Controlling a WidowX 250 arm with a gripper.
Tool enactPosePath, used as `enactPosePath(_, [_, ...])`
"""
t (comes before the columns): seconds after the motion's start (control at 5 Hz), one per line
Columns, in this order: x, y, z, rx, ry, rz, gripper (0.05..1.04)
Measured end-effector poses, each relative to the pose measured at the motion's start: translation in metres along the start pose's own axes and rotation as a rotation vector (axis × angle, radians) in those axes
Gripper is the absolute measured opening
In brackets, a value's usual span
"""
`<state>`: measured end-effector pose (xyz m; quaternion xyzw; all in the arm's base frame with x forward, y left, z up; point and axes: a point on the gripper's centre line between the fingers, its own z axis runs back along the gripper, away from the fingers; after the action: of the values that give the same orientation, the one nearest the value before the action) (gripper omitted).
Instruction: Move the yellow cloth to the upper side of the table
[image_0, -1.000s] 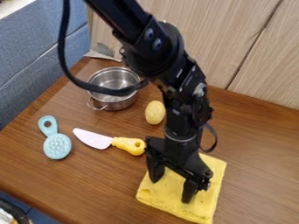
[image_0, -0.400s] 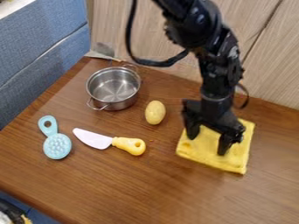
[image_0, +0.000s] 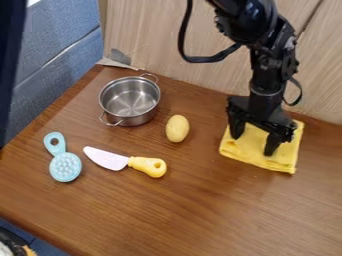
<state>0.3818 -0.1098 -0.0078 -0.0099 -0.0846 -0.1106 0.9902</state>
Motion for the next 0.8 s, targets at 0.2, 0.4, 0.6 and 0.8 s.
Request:
enactPosePath(0.2, [0.008,0.006,0.002,0.003,-0.015,0.008,1.001])
enactPosePath(0.4, [0.008,0.01,0.002,0.011,-0.016,0.007,1.001])
enactPosePath(0.6, [0.007,0.01,0.009,0.003,-0.008,0.0,1.001])
enactPosePath(0.8, [0.018,0.014,0.035,-0.033,-0.059,0.027,1.001])
